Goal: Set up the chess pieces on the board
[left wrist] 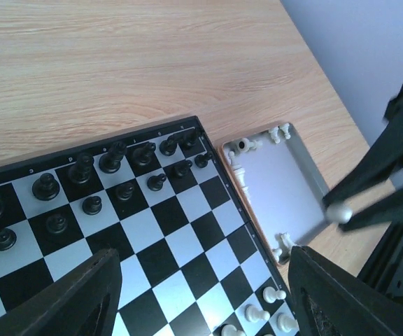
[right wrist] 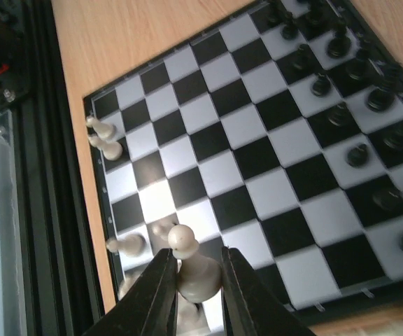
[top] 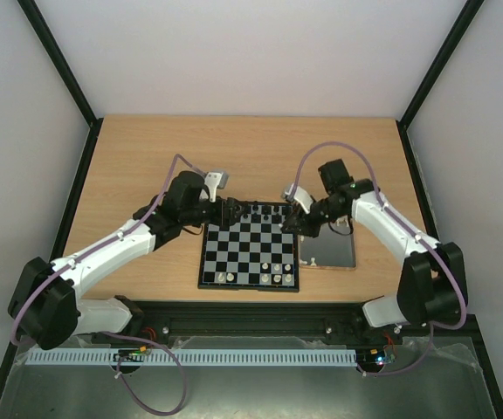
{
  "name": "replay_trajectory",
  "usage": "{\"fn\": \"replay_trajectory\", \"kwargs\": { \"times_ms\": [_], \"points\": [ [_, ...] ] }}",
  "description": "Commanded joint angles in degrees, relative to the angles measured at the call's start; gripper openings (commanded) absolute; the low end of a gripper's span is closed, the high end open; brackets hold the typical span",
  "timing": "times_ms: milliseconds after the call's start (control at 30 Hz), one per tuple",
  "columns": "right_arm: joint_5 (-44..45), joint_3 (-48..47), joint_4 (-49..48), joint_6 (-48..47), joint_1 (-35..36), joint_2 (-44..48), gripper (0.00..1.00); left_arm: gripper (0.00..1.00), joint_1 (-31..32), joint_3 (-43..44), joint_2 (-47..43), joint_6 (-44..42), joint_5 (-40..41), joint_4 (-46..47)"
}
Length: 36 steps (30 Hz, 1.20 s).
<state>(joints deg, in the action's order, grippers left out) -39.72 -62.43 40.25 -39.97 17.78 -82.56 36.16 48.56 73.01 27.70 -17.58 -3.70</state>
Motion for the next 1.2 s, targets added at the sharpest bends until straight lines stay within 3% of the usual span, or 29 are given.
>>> {"fn": "replay_trajectory", "kwargs": {
  "times_ms": [0, 167, 633, 1167],
  "points": [
    [-7.9, 11.5, -23.1, 15.8, 2.5, 4.5, 0.17, 0.68, 0.1, -1.3, -3.6, 2.5, 0.1, 0.8],
    [-6.1, 21.7, -43.1, 28.0, 5.6, 5.8, 0.17, 0.69, 0.1, -2.9, -7.0, 2.5, 1.6, -2.6],
    [4.7, 30.4, -65.8, 31.6, 15.2, -3.8, 0.16, 0.69, 0.1, -3.9, -9.4, 3.1, 4.8, -5.7],
    [4.4, 31.2, -70.2, 30.9, 16.6, -11.3, 0.17, 0.69, 0.2, -2.5, -8.3, 2.4, 6.0, -8.5]
  ]
}}
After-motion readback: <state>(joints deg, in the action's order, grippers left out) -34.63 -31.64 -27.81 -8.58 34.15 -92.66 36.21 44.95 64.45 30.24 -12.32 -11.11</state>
